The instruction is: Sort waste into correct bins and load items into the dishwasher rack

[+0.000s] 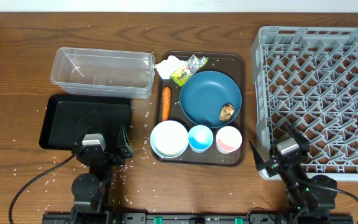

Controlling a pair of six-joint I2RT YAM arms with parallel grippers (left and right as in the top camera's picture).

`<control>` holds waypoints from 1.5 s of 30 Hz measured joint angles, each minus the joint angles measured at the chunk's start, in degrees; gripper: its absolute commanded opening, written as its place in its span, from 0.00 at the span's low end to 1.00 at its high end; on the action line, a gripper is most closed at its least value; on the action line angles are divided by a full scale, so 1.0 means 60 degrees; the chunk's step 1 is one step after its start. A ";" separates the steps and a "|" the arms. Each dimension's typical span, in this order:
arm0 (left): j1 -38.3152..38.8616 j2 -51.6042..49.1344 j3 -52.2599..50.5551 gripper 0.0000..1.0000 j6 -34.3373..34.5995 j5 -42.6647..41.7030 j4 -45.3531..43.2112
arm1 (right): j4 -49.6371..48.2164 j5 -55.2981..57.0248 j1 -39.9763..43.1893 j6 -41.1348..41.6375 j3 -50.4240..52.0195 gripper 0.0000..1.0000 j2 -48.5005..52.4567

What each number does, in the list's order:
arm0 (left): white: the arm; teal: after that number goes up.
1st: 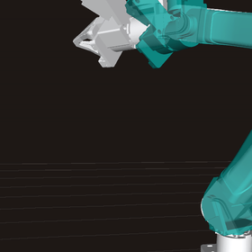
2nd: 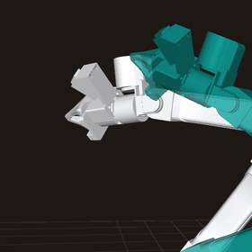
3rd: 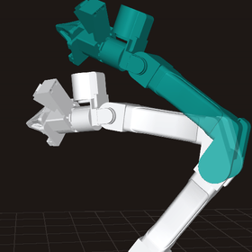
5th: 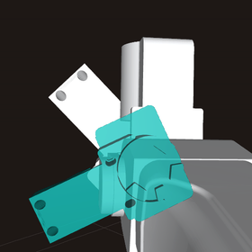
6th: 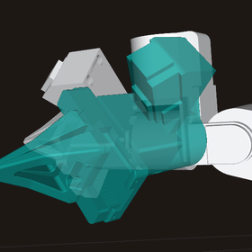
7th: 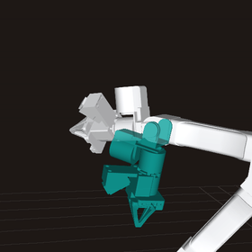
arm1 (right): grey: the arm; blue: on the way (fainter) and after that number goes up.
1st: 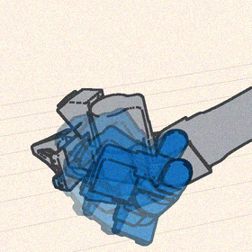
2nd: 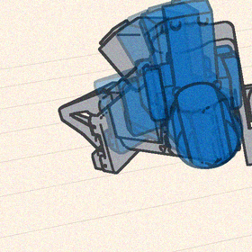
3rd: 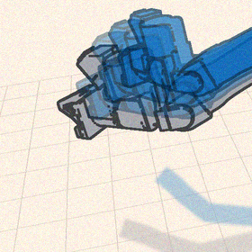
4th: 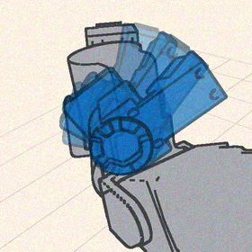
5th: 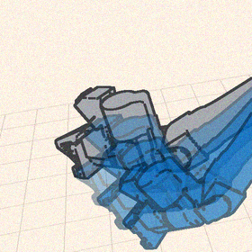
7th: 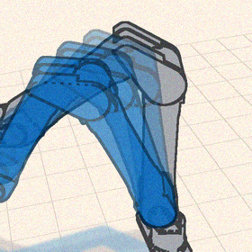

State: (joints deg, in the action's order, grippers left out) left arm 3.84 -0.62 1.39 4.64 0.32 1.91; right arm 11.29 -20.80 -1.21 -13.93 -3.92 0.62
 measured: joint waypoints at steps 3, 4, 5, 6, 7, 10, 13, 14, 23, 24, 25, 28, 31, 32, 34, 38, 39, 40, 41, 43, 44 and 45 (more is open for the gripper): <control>0.0000 0.0000 0.0000 0.98 0.0000 0.0000 0.0000 | 0.0000 -0.0004 0.0000 0.0000 0.0000 0.99 0.0000; 0.0000 0.0000 0.0000 0.98 0.0000 0.0000 0.0000 | 0.0000 0.0000 0.0000 0.0004 0.0000 0.99 0.0000; 0.0000 0.0000 0.0000 0.98 0.0000 -0.0004 0.0000 | 0.0000 0.0000 0.0000 0.0000 0.0000 0.99 0.0000; 0.0000 0.0000 0.0000 0.98 0.0000 -0.0004 0.0000 | 0.0000 0.0000 0.0000 0.0004 0.0000 0.99 0.0000; 0.0000 0.0000 0.0000 0.98 0.0000 -0.0004 0.0000 | 0.0000 -0.0004 0.0000 0.0000 0.0000 0.99 0.0000; 0.0000 0.0000 0.0000 0.98 0.0000 0.0000 0.0000 | 0.0000 0.0000 0.0000 0.0004 0.0000 0.99 0.0000; 0.0000 0.0000 0.0000 0.98 0.0000 0.0000 0.0000 | -0.0004 0.0000 0.0000 0.0000 0.0000 0.99 0.0000; 0.0000 0.0000 0.0000 0.98 0.0000 0.0000 0.0004 | -0.0015 0.0000 0.0000 0.0000 0.0000 0.99 0.0000; 0.0000 0.0000 0.0000 0.98 0.0000 0.0000 -0.0004 | -0.0029 -0.0004 0.0000 0.0000 0.0000 0.99 0.0000; 0.0000 0.0000 0.0000 0.98 0.0000 0.0000 -0.0018 | -0.0047 -0.0022 0.0000 0.0000 0.0000 0.99 0.0000; 0.0000 0.0000 0.0000 0.98 0.0000 -0.0007 -0.0058 | -0.0153 -0.0062 0.0000 0.0040 0.0007 0.99 0.0004; 0.0000 0.0000 -0.0015 0.98 0.0000 -0.0135 -0.0226 | -0.1137 -0.0266 0.0000 0.0503 0.0025 0.99 0.0007; 0.0000 -0.0004 0.0058 0.98 0.0000 -0.0426 -0.0382 | -0.2393 -0.0372 0.0000 0.1231 0.0029 0.99 0.0007; 0.0000 -0.0004 0.0153 0.98 0.0000 -0.0528 -0.0357 | -0.2772 -0.0404 0.0000 0.1461 0.0029 0.99 0.0007; 0.0000 -0.0084 0.0543 0.98 0.0000 -0.0659 -0.0251 | -0.3122 -0.0466 0.0000 0.1818 -0.0018 0.99 0.0007; 0.0000 -0.0991 0.2160 0.98 0.0000 -0.0845 0.0124 | -0.2320 -0.0492 0.0000 0.2277 -0.0696 0.99 0.0211; 0.0000 -0.1366 0.2612 0.98 0.0000 -0.0900 0.0266 | -0.1978 -0.0495 0.0000 0.2339 -0.1031 0.99 0.0404; 0.0000 -0.1854 0.3158 0.98 0.0004 -0.1027 0.0590 | -0.1643 -0.0499 0.0000 0.2412 -0.1468 0.99 0.0725; 0.0000 -0.2448 0.3759 0.98 0.0000 -0.1169 0.0991 | -0.1435 -0.0506 0.0000 0.2444 -0.1789 0.99 0.0998; 0.0000 -0.3781 0.5038 0.98 0.0004 -0.1508 0.2109 | -0.0809 -0.0503 0.0000 0.2539 -0.2674 0.99 0.1858; 0.0000 -0.4488 0.5683 0.98 0.0007 -0.1687 0.2641 | -0.0484 -0.0499 0.0000 0.2583 -0.3191 0.99 0.2412; 0.0004 -0.5388 0.6521 0.98 0.0004 -0.1931 0.3344 | -0.0193 -0.0503 0.0000 0.2634 -0.3697 0.99 0.2987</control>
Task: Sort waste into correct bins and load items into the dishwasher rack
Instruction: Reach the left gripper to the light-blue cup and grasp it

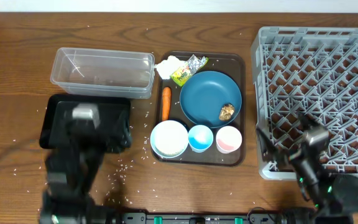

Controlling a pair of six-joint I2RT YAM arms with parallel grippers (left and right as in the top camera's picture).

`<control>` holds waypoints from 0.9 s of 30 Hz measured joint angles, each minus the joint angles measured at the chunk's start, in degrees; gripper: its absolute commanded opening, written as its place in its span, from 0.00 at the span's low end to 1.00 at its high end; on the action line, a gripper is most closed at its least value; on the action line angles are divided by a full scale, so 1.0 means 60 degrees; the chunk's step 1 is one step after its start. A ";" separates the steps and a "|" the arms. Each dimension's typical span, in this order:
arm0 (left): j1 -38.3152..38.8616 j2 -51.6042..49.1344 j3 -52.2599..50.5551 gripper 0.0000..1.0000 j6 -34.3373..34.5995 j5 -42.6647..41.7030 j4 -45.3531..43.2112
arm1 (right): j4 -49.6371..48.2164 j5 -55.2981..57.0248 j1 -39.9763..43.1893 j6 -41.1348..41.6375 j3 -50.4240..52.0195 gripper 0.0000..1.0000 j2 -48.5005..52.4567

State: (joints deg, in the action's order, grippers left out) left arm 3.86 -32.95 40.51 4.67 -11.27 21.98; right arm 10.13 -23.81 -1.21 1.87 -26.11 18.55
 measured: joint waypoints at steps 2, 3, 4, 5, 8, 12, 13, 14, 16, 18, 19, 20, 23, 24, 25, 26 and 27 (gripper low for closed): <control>-0.0004 -0.1435 0.1424 0.98 0.0004 -0.0408 0.1162 | 0.0714 -0.0040 0.0000 0.0062 -0.1053 0.99 0.1184; 0.0000 -0.2098 0.2138 0.98 -0.0004 -0.0594 0.1698 | 0.1147 -0.0062 0.0000 0.0084 -0.1585 0.99 0.1763; 0.0000 -0.2889 0.2973 0.98 0.0000 -0.0761 0.2288 | 0.1698 -0.0113 0.0000 0.0087 -0.2157 0.99 0.2357; 0.0029 -0.3723 0.3854 0.98 0.0000 -0.0914 0.2856 | 0.2452 -0.0171 0.0000 0.0135 -0.2951 0.99 0.3129; 0.0226 -0.5504 0.5774 0.98 0.0000 -0.1137 0.4036 | 0.4426 -0.0270 0.0000 0.0131 -0.5115 0.99 0.5191; 0.0557 -0.6965 0.7144 0.98 0.0189 -0.1504 0.4517 | 0.6058 -0.0324 -0.0004 -0.0018 -0.7216 0.99 0.7216; 0.0594 -0.7158 0.7246 0.98 0.0306 -0.1708 0.4488 | 0.6207 -0.0328 -0.0004 -0.0058 -0.7515 0.99 0.7526; 0.0623 -0.7308 0.7275 0.98 0.0430 -0.1945 0.4411 | 0.6320 -0.0339 -0.0004 -0.0102 -0.7836 0.99 0.7887; 0.0710 -0.7595 0.7282 0.98 0.0594 -0.2481 0.4371 | 0.6415 -0.0361 -0.0004 -0.0160 -0.8233 0.99 0.8480; 0.0885 -0.7814 0.7297 0.98 0.0699 -0.2758 0.4615 | 0.6448 -0.0353 0.0000 -0.0178 -0.8317 0.99 0.8834; 0.1035 -0.7912 0.7297 0.98 0.0721 -0.2849 0.4838 | 0.6499 -0.0357 0.0000 -0.0178 -0.8317 0.99 0.8972; 0.1260 -0.8014 0.7300 0.98 0.0707 -0.2874 0.5107 | 0.6550 -0.0357 0.0004 -0.0171 -0.8317 0.99 0.9078; 0.2324 -0.8327 0.7311 0.99 0.0681 -0.2466 0.6084 | 0.6594 -0.0364 0.0040 -0.0120 -0.8317 0.99 0.9187; 0.2601 -0.8397 0.7311 0.97 0.0667 -0.2288 0.6313 | 0.6597 -0.0364 0.0055 -0.0102 -0.8320 0.99 0.9184; 0.3049 -0.8521 0.7311 0.94 0.0678 -0.1971 0.6550 | 0.6597 -0.0368 0.0106 -0.0084 -0.8324 0.99 0.9173; 0.3432 -0.8644 0.7311 0.88 0.0696 -0.1694 0.6710 | 0.6594 -0.0372 0.0153 -0.0047 -0.8324 0.99 0.9165; 0.3799 -0.8772 0.7311 0.84 0.0710 -0.1432 0.6805 | 0.6604 -0.0375 0.0229 0.0015 -0.8324 0.99 0.9165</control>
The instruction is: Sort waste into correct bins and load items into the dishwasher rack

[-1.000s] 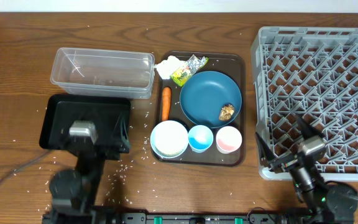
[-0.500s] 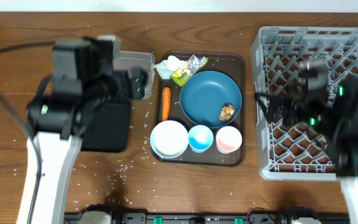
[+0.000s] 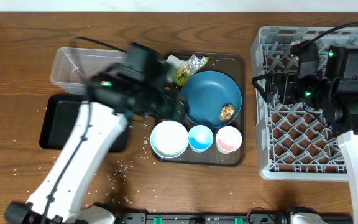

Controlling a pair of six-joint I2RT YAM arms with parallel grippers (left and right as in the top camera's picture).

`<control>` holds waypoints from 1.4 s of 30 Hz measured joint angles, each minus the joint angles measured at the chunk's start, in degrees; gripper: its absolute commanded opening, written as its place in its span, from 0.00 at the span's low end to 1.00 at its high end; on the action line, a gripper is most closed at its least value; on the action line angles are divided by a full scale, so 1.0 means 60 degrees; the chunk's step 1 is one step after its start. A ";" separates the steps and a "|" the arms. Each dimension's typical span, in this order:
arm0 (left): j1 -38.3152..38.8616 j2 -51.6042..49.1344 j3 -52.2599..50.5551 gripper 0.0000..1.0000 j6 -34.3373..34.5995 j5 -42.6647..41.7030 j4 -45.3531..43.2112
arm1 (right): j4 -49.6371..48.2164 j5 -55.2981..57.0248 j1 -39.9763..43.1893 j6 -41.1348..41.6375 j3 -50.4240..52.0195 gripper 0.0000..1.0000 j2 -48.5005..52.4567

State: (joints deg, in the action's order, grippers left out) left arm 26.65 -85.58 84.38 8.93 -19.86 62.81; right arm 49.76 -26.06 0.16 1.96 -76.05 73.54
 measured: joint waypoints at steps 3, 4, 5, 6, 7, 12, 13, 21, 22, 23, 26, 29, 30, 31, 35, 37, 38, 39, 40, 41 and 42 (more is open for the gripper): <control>0.0976 -0.0514 -0.0004 0.76 -0.0011 0.0685 0.0007 | 0.0033 0.0029 0.0302 0.0204 -0.0004 0.99 0.0000; 0.1257 -0.0736 -0.0004 0.75 0.0044 0.0922 -0.0007 | 0.0044 0.0029 0.0423 0.0288 -0.0004 0.99 0.0000; 0.1479 -0.0973 -0.0004 0.73 0.0084 0.1140 -0.0022 | 0.0069 0.0044 0.0521 0.0368 -0.0004 0.99 0.0000; 0.1650 -0.1228 -0.0007 0.72 0.0171 0.1322 -0.0044 | 0.0120 0.0051 0.0656 0.0433 -0.0004 0.99 0.0000; 0.1756 -0.1450 -0.0011 0.69 0.0262 0.1439 -0.0073 | 0.0182 0.0055 0.0747 0.0484 -0.0004 0.99 0.0000; 0.1872 -0.2692 -0.0033 0.59 0.0659 0.1712 -0.0270 | 0.0652 0.0076 0.1129 0.0641 -0.0004 0.99 0.0000; 0.1872 -0.2911 -0.0047 0.58 0.0710 0.1698 -0.0291 | 0.0725 0.0076 0.1147 0.0656 -0.0004 0.99 0.0000; 0.1872 -0.3818 -0.0077 0.41 0.0798 0.1621 -0.0506 | 0.0900 0.0076 0.1151 0.0670 -0.0004 0.99 0.0000; 0.1872 -0.3865 -0.0077 0.37 0.0820 0.1625 -0.0506 | 0.0900 0.0076 0.1151 0.0674 -0.0004 0.99 0.0000; 0.1872 -0.3905 -0.0077 0.35 0.0809 0.1628 -0.0514 | 0.0903 0.0080 0.1151 0.0678 -0.0004 0.99 0.0000; 0.1872 -0.3971 -0.0098 0.33 0.0783 0.1617 -0.0568 | 0.0903 0.0084 0.1151 0.0692 -0.0004 0.99 0.0000; 0.1872 -0.3971 -0.0251 0.24 0.0776 0.1621 -0.0637 | 0.0878 0.0106 0.1151 0.0692 -0.0004 0.99 0.0000; 0.1872 -0.3971 -0.0339 0.20 0.0787 0.1614 -0.0645 | 0.0878 0.0138 0.1151 0.0692 -0.0004 0.99 0.0000; 0.1872 -0.3971 -0.0452 0.13 0.0729 0.1617 -0.0637 | 0.0878 0.0175 0.1151 0.0692 -0.0004 0.99 0.0000; 0.1883 -0.3974 -0.0656 0.06 0.0754 0.1461 -0.0703 | 0.0882 0.0244 0.1151 0.0692 -0.0004 0.99 0.0000; 0.1887 -0.3938 -0.0656 0.06 0.0765 0.1362 -0.0772 | 0.0882 0.0255 0.1151 0.0692 -0.0004 0.99 0.0000; 0.1887 -0.3934 -0.0652 0.06 0.0761 0.1341 -0.0769 | 0.0882 0.0262 0.1151 0.0692 -0.0004 0.99 0.0000; 0.1887 -0.3934 -0.0652 0.06 0.0761 0.1337 -0.0765 | 0.0882 0.0270 0.1151 0.0692 -0.0004 0.99 0.0000; 0.1887 -0.3934 -0.0634 0.06 0.0761 0.1333 -0.0699 | 0.0885 0.0273 0.1151 0.0692 -0.0004 0.99 0.0000; 0.1887 -0.3927 -0.0601 0.06 0.0761 0.1337 -0.0601 | 0.0882 0.0273 0.1151 0.0692 -0.0004 0.99 0.0000; 0.1887 -0.3909 -0.0557 0.06 0.0761 0.1344 -0.0488 | 0.0885 0.0273 0.1151 0.0692 -0.0004 0.99 0.0000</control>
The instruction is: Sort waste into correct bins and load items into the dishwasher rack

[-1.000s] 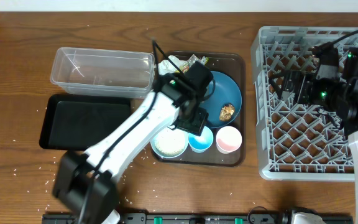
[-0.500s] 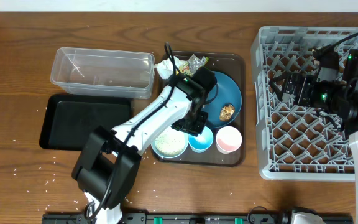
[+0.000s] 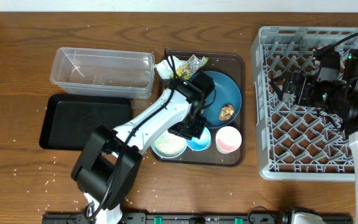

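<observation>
A brown tray point(image 3: 237, 62) holds a blue plate point(image 3: 222, 90) with a brown food scrap point(image 3: 227, 112), a white bowl point(image 3: 168, 145), a blue cup point(image 3: 199, 144), a pink cup point(image 3: 229, 139), a crumpled tissue point(image 3: 165, 67) and a green-silver wrapper point(image 3: 190, 64). My left gripper point(image 3: 196, 126) hangs low over the tray at the plate's left edge, above the blue cup; its fingers are hidden under the wrist. The arm covers the spot left of the plate. My right gripper point(image 3: 282, 88) hovers open over the grey dishwasher rack point(image 3: 303, 43), holding nothing.
A clear plastic bin point(image 3: 101, 73) stands left of the tray, with a black bin point(image 3: 82, 121) in front of it. Rice grains are scattered on the wooden table point(image 3: 17, 93). The rack fills the right side.
My left arm has reached further right, from over the tray's left edge to the plate's left rim above the blue cup. The right gripper has shifted slightly right over the rack.
Both arms first rested at the table's front edge, left by the black bin, right by the rack's corner. Then both were lifting. Later the left was over the tray's left side and the right above the rack. Now the left sits lower by the plate.
</observation>
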Controlling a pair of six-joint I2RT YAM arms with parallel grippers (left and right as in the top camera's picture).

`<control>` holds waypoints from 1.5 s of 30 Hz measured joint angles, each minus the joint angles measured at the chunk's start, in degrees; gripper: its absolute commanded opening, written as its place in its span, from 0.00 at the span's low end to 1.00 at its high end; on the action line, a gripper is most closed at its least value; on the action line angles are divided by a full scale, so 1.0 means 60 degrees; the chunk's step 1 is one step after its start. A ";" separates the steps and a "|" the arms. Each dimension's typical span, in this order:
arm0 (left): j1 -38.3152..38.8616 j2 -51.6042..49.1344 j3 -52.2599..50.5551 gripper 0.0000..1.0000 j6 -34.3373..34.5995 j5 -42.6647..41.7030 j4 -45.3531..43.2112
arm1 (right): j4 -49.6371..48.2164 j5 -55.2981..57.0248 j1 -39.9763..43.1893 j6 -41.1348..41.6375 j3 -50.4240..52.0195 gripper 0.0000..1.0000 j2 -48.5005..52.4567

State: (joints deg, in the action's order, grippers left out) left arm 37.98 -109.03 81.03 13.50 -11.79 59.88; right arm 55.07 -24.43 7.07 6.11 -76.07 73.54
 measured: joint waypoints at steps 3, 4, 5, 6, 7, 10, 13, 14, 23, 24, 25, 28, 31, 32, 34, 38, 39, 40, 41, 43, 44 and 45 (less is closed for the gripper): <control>0.0000 0.0197 0.0117 0.06 0.0004 0.0033 0.0346 | 0.0000 0.0004 0.0000 0.0000 0.0000 0.99 0.0000; -0.0018 0.0372 0.0146 0.06 0.0000 0.0036 0.0463 | 0.0000 0.0004 0.0000 0.0000 0.0000 0.99 0.0000; -0.0047 0.0543 0.0168 0.06 0.0004 0.0044 0.0525 | 0.0000 0.0000 0.0000 0.0000 0.0000 0.99 0.0000; -0.0095 0.0776 0.0175 0.06 0.0004 0.0062 0.0539 | 0.0000 0.0004 0.0000 0.0000 0.0000 0.99 0.0000; -0.0182 0.1082 0.0193 0.06 0.0004 0.0084 0.0546 | 0.0000 0.0004 0.0000 0.0000 0.0000 0.99 0.0000; -0.0663 0.2171 0.0280 0.06 0.0000 0.0091 0.0503 | 0.0000 0.0004 0.0000 0.0004 0.0000 0.99 0.0000; -0.1402 0.3184 0.0382 0.06 -0.0084 -0.0532 -0.0029 | -0.0004 -0.0171 0.0000 0.0004 0.0000 0.99 0.0000; -0.1719 0.3464 0.0412 0.06 -0.0248 -0.1078 -0.0364 | -0.0015 -0.0364 0.0000 0.0000 0.0000 0.98 0.0000; -0.3064 0.3781 0.0503 0.06 -0.0801 -0.6798 -0.3024 | -0.1177 -0.6065 0.0000 -0.1545 0.0000 0.84 0.0000; -0.3071 0.3778 0.0499 0.06 -0.0776 -0.7308 -0.3319 | -0.1337 -0.6608 -0.0033 -0.1676 0.0000 0.84 0.0000; -0.3071 0.3778 0.0492 0.06 -0.0772 -0.7825 -0.3650 | -0.1475 -0.7038 -0.0058 -0.1774 0.0000 0.84 0.0000; -0.3064 0.3778 0.0499 0.06 -0.0586 -0.9282 -0.4583 | -0.1807 -0.8134 -0.0346 -0.1974 0.0000 0.84 0.0000; -0.3064 0.3778 0.0499 0.06 -0.0317 -1.0273 -0.5049 | -0.2200 -0.8735 -0.0750 -0.2120 0.0000 0.81 0.0000; -0.3064 0.3778 0.0499 0.06 -0.0270 -1.0451 -0.5115 | -0.2379 -0.8910 -0.0885 -0.2149 0.0000 0.79 0.0000; -0.3064 0.3778 0.0499 0.06 -0.0138 -1.0768 -0.5271 | -0.2670 -0.9180 -0.1137 -0.2186 -0.0004 0.75 0.0000; -0.3071 0.3778 0.0499 0.06 0.0066 -1.1132 -0.5417 | -0.2998 -0.9449 -0.1843 -0.2251 -0.0007 0.67 -0.0007; -0.3071 0.3778 0.0499 0.06 0.0076 -1.1191 -0.5486 | -0.3009 -0.9486 -0.1982 -0.2251 -0.0007 0.64 -0.0007; -0.3071 0.3778 0.0499 0.06 0.0098 -1.1245 -0.5552 | -0.3020 -0.9486 -0.2109 -0.2262 -0.0007 0.61 -0.0007; -0.3071 0.3778 0.0499 0.06 0.0120 -1.1300 -0.5592 | -0.3016 -0.9482 -0.2189 -0.2288 -0.0007 0.58 -0.0007; -0.3078 0.3778 0.0499 0.06 0.0153 -1.1377 -0.5719 | -0.3027 -0.9453 -0.2222 -0.2310 -0.0007 0.53 -0.0011; -0.3082 0.3778 0.0499 0.07 0.0153 -1.1391 -0.5767 | -0.3016 -0.9428 -0.2218 -0.2320 -0.0007 0.51 -0.0007; -0.3082 0.3778 0.0499 0.14 0.0153 -1.1402 -0.5796 | -0.3016 -0.9395 -0.2218 -0.2313 -0.0007 0.49 -0.0007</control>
State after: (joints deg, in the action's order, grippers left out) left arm 19.49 -86.37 84.03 14.41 -80.20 25.10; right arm 36.97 -80.79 -6.24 -7.77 -76.12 73.49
